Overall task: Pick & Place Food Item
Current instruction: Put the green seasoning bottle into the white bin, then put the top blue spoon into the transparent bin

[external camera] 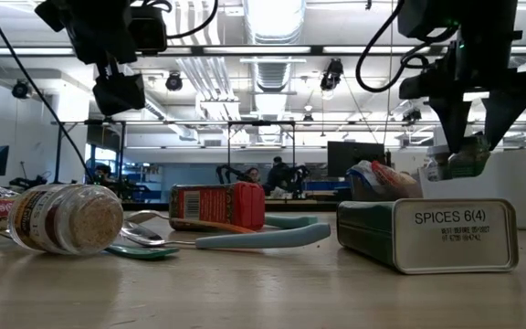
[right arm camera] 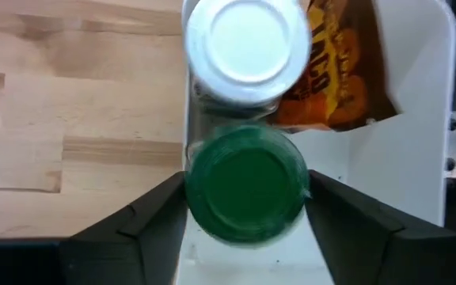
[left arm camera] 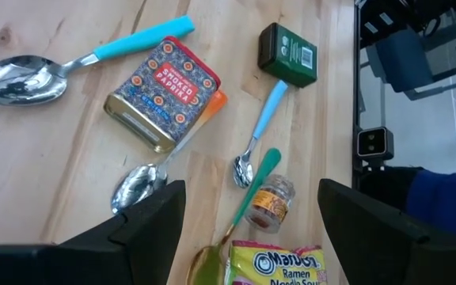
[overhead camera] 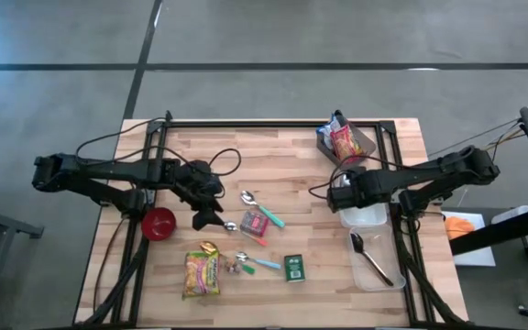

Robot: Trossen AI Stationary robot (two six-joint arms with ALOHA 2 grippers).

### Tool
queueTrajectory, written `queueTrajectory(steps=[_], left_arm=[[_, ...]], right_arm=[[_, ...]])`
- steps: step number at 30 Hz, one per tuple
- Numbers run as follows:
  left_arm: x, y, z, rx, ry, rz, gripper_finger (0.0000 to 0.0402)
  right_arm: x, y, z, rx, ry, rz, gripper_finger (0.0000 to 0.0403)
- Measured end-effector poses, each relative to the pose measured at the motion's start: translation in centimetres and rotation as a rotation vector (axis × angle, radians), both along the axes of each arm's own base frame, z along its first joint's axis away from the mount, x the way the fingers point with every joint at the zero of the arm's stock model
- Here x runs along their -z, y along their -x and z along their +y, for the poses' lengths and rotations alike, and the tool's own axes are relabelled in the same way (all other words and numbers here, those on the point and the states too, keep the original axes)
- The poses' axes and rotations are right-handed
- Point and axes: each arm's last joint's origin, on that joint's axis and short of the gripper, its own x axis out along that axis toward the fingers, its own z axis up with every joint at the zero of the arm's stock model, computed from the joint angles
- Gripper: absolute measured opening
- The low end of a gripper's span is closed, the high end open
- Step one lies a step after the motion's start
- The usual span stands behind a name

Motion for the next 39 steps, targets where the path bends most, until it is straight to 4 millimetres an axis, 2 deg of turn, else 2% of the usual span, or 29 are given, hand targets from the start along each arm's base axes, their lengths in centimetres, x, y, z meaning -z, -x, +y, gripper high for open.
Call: queueTrajectory(steps=[7, 12, 14, 19, 22, 25, 28, 31, 36, 39], left_arm=[[0.0, 0.0, 0.0, 0.01, 0.011, 0.003, 0.0289], [0.0, 0.1, -0.1, 0.013, 0.013, 0.005, 0.0289], [0.1, 0.1, -0.1, 0.013, 0.013, 0.011, 0.0289], [0.1, 0.2, -0.1, 0.014, 0.013, 0.019, 0.0289], [0.1, 0.1, 0.1, 0.014, 0.001, 0.013, 0.0289], [0.1, 0.1, 0.4, -0.002, -0.025, 0.003, 0.0289], [0.1, 0.1, 0.9, -0.02, -0.033, 0.001, 0.0289], [0.1, 0.2, 1.1, -0.032, -0.032, 0.005, 0.0289], [0.1, 0.2, 1.2, -0.022, -0.041, 0.003, 0.0289], [0.1, 0.2, 1.2, -0.022, -0.042, 0.003, 0.0289]], right_arm=[[-0.1, 0.0, 0.1, 0.014, -0.024, -0.009, 0.0325], [-1.3, -0.4, 0.2, 0.011, -0.053, -0.03, 0.0358], [-2.4, -0.9, 0.3, -0.01, -0.067, -0.062, 0.0361], [-6.8, -2.3, 0.6, -0.135, -0.071, -0.179, 0.0356], [-8.6, -3.8, 0.7, -0.303, -0.027, -0.208, 0.0338], [-9.2, -5.8, 0.8, -0.522, 0.075, -0.156, 0.0308], [-8.3, -8.3, 1.0, -0.728, 0.13, -0.048, 0.0276], [-6.1, -10.8, 1.4, -0.89, 0.109, 0.06, 0.0247], [-1.9, -13.9, 2.0, -0.969, 0.028, 0.137, 0.0225], [0.0, -15.5, 2.3, -0.988, -0.025, 0.074, 0.0224]])
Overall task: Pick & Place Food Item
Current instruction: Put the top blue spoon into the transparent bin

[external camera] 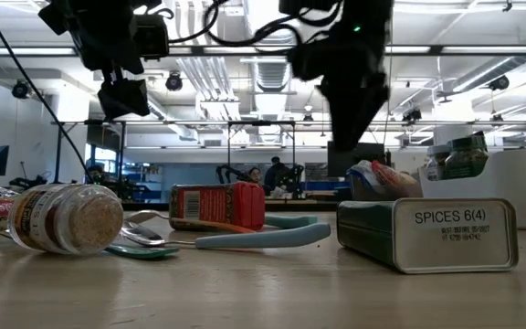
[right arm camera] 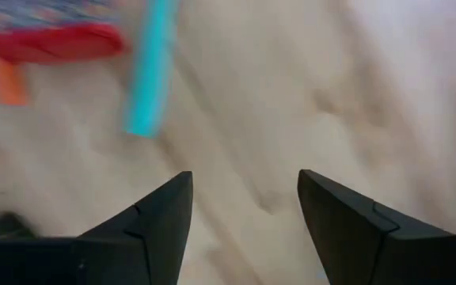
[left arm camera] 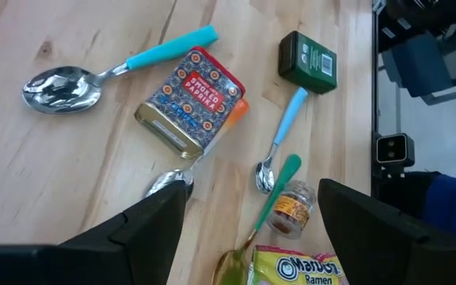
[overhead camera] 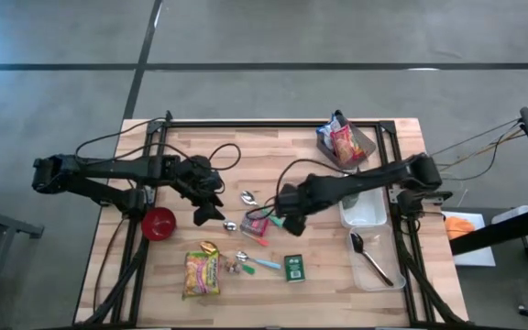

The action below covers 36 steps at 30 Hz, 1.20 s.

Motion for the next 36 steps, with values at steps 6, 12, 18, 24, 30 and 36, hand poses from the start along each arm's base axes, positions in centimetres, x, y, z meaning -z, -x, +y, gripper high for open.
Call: queueTrajectory(steps=[6, 12, 18, 24, 30, 36], left_arm=[[0.0, 0.0, 0.0, 0.0, 0.001, 0.006, 0.0289], [0.1, 0.1, 0.0, 0.001, 0.002, 0.016, 0.0289], [0.2, 0.2, 0.0, 0.004, 0.001, 0.026, 0.0289], [0.2, 0.3, 0.0, 0.005, 0.001, 0.032, 0.0289], [0.2, 0.3, 0.0, 0.006, 0.002, 0.032, 0.0289], [0.2, 0.3, 0.0, 0.007, 0.004, 0.035, 0.0289]], right_arm=[[2.0, -2.5, 0.1, -0.057, -0.131, -0.108, 0.0223], [4.3, -3.9, -0.5, -0.091, -0.218, -0.108, 0.0223], [6.4, -4.6, -0.5, -0.135, -0.256, -0.085, 0.0223], [7.0, -4.9, -1.2, -0.117, -0.182, -0.091, 0.0223], [8.2, -5.3, -2.0, -0.11, -0.191, -0.073, 0.0223], [8.6, -5.5, -2.0, -0.125, -0.184, -0.073, 0.0216]])
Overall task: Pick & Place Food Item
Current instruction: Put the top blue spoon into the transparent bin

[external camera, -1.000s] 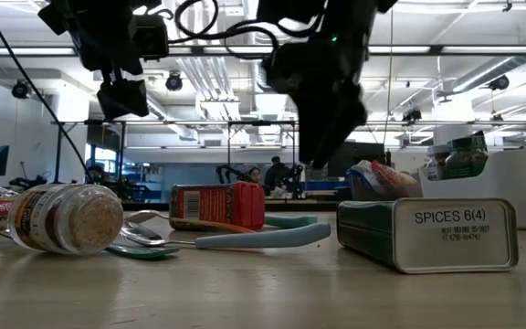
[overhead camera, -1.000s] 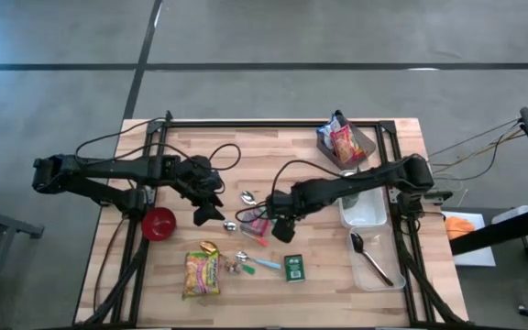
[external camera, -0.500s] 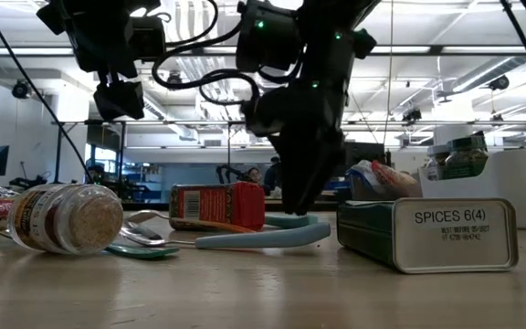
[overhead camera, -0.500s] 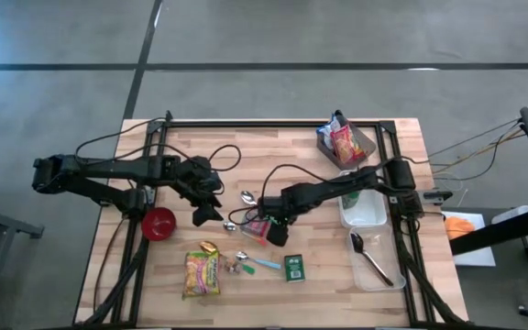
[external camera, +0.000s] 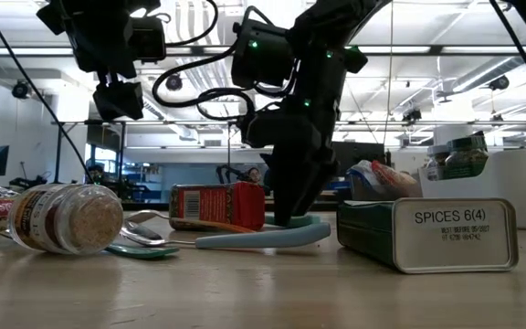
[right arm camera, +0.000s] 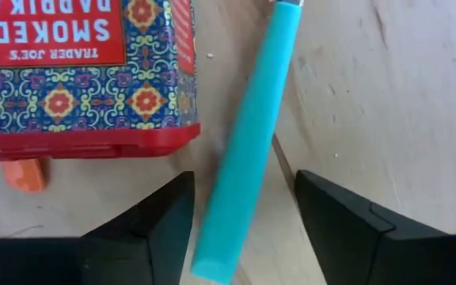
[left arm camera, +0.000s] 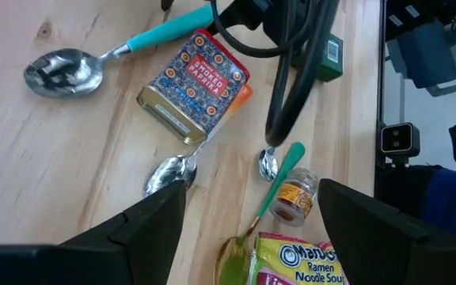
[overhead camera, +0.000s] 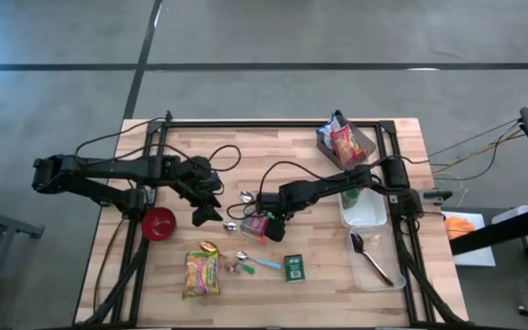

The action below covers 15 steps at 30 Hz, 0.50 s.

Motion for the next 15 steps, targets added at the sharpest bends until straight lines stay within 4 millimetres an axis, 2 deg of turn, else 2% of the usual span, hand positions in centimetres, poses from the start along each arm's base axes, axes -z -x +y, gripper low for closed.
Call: queueTrajectory(steps=[3, 10, 15], left_arm=[[0.0, 0.0, 0.0, 0.0, 0.0, 0.0, 0.0289], [0.0, 0.0, 0.0, 0.0, 0.0, 0.0, 0.0289], [0.0, 0.0, 0.0, 0.0, 0.0, 0.0, 0.0289]], right_arm=[[0.06, 0.02, -0.06, 0.007, 0.019, 0.004, 0.0185], [0.22, 0.29, -0.29, 0.062, 0.114, 0.021, 0.007], [0.26, 0.39, -0.39, 0.077, 0.12, 0.03, 0.0059]])
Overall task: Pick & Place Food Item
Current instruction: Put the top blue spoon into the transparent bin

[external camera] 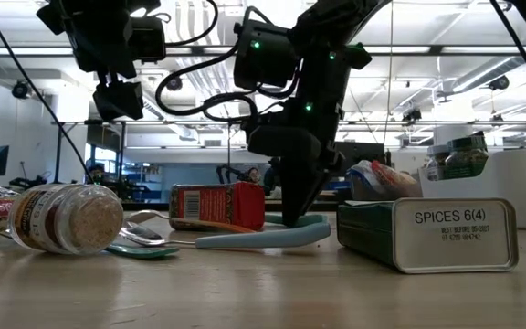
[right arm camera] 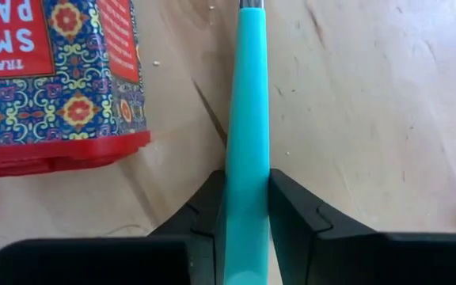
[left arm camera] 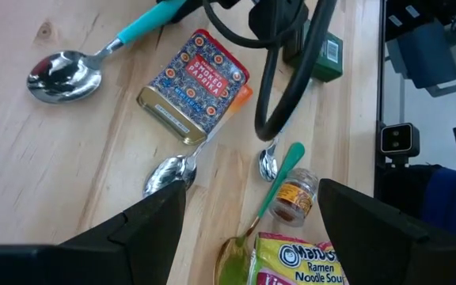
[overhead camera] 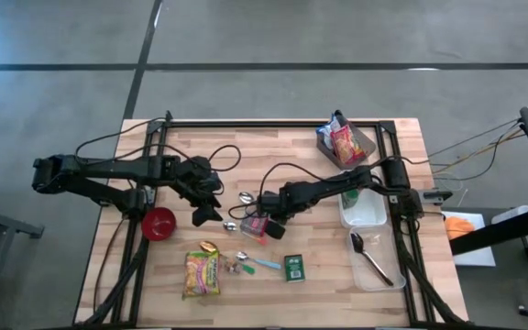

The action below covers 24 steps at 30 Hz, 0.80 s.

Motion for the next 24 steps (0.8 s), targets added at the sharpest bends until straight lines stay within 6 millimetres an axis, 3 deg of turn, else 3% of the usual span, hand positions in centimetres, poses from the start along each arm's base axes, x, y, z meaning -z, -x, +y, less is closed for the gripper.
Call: queueTrajectory(steps=[9, 17, 24], left_arm=[[0.0, 0.0, 0.0, -0.001, 0.0, 0.0, 0.0289], [0.0, 0.0, 0.0, 0.0, 0.0, 0.0, 0.0289], [0.0, 0.0, 0.0, 0.0, 0.0, -0.001, 0.0289]], right_arm=[[-1.3, 0.6, 0.0, 0.022, -0.024, -0.005, 0.0059], [-6.1, 2.1, 0.0, 0.073, -0.045, -0.078, 0.0059], [-10.7, 5.2, 0.5, 0.198, -0.084, -0.117, 0.0059]])
